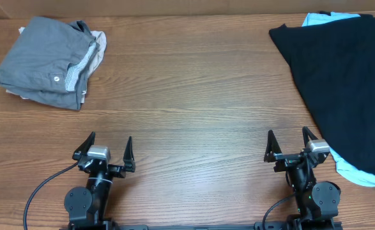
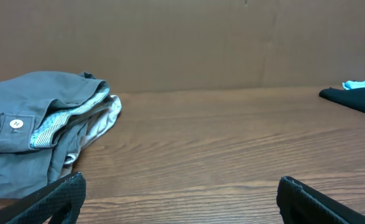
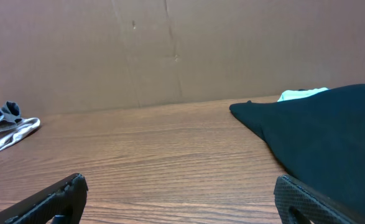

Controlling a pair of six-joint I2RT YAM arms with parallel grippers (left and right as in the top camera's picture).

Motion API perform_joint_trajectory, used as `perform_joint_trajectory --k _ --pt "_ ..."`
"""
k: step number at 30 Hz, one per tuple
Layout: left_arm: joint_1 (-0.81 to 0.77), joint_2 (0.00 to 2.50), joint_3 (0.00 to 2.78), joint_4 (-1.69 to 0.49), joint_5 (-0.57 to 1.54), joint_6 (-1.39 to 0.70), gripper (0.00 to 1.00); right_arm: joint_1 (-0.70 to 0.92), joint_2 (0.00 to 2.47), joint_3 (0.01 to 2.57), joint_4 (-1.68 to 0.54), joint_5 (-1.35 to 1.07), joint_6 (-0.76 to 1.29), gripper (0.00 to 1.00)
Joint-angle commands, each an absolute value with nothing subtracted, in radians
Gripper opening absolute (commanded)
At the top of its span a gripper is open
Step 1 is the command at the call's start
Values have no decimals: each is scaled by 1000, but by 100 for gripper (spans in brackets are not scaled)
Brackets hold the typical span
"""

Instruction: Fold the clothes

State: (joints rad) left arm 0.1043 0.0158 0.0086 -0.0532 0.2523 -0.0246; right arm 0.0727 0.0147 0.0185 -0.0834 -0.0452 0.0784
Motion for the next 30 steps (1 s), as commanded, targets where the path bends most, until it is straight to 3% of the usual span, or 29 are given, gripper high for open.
perform_joint_trajectory --k 1,18,30 --pt "104 5 5 -53 244 -38 100 72 3 8 -81 -46 81 100" --pt "104 5 5 -48 244 -38 100 72 3 8 -72 -35 81 100" --pt "104 5 5 100 247 -76 100 72 3 9 295 -35 82 100"
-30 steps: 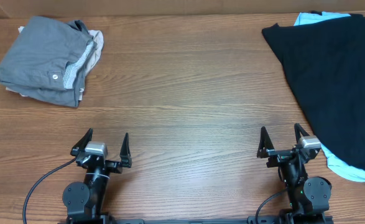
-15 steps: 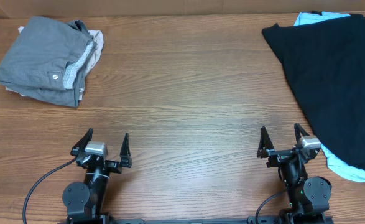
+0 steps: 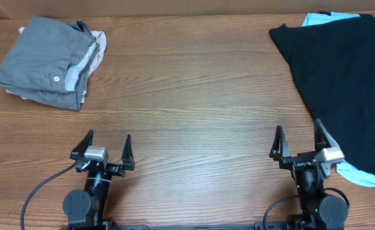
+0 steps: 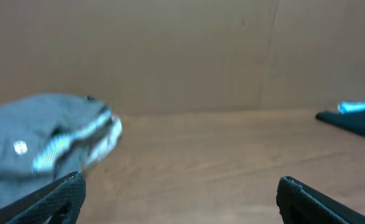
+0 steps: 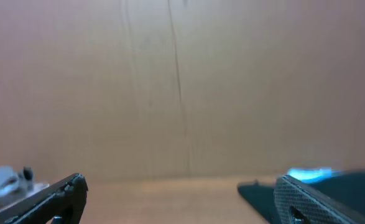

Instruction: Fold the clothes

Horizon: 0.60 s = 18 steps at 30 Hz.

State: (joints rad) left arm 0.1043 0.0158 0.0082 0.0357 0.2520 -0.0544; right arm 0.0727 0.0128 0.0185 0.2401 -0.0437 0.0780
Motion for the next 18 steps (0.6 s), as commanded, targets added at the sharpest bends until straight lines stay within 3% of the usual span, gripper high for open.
perform_joint_trajectory --k 1,7,18 --pt "104 5 7 130 254 -76 100 72 3 9 323 -35 82 100" --pt "104 5 67 235 261 -75 100 72 3 22 486 -35 82 100" --pt "104 72 367 140 264 -1 100 72 3 193 480 -35 76 100"
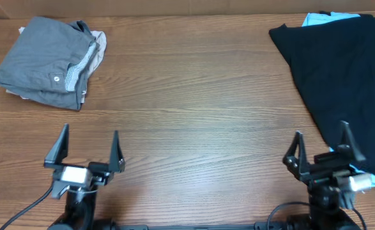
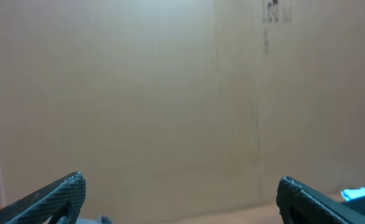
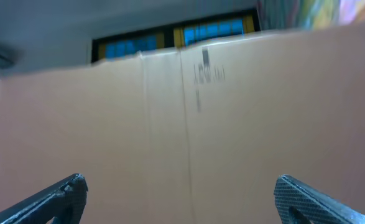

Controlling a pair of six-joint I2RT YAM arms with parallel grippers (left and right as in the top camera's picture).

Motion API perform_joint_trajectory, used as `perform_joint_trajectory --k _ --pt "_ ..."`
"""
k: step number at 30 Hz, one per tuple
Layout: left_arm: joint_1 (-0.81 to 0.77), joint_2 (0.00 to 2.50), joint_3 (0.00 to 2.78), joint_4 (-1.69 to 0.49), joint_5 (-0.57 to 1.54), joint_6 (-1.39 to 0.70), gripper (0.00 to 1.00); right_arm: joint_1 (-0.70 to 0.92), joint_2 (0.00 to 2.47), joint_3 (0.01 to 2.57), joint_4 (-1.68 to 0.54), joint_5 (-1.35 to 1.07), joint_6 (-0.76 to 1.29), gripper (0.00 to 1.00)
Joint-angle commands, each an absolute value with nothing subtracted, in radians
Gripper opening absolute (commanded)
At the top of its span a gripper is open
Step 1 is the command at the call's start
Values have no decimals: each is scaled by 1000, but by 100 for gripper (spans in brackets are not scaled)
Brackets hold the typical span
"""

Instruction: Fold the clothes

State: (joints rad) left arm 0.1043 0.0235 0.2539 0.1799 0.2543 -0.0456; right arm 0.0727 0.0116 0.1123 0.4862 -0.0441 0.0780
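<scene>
A black garment (image 1: 340,70) lies spread at the table's right side, over a light blue one (image 1: 316,19) that peeks out at its far end and near edge. A folded grey garment (image 1: 43,61) sits at the far left on other folded cloth. My left gripper (image 1: 89,150) is open at the near left, fingers raised, holding nothing. My right gripper (image 1: 321,142) is open at the near right, close to the black garment's near edge. Both wrist views face the cardboard wall; the left one catches a sliver of light blue cloth (image 2: 362,194).
A brown cardboard wall (image 2: 170,93) stands behind the wooden table (image 1: 193,115). Windows show above the wall (image 3: 176,34) in the right wrist view. A cable (image 1: 21,204) trails from the left arm's base.
Both grippers have tilted further upward and sit nearer the table's front edge. The wrist views have swung from the table's far edge up onto the wall. Both stay open.
Both grippers first rested low and open at the near edge, their cameras looking across the table at the clothes. Then they had tipped up slightly, with blurred wrist views. Now they point up at the wall. The clothes have not moved.
</scene>
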Motion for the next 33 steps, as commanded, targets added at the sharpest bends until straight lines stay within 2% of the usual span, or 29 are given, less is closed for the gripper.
perform_joint_trajectory --k 1,10,17,23,27,33 --pt "104 109 421 100 268 10 100 72 6 225 455 -35 72 100" --pt "104 520 877 -221 392 76 100 72 184 547 131 -35 -80 100" --pt "104 902 1276 -611 376 157 100 72 519 899 -201 -39 -79 100" --pt "104 1210 1521 -902 250 157 100 72 915 1219 -524 -45 -79 100" --pt "104 1371 1552 -968 212 171 100 72 1186 1383 -686 -49 -80 100" --pt "104 1588 1552 -941 203 172 100 67 1455 1396 -639 -46 -80 100"
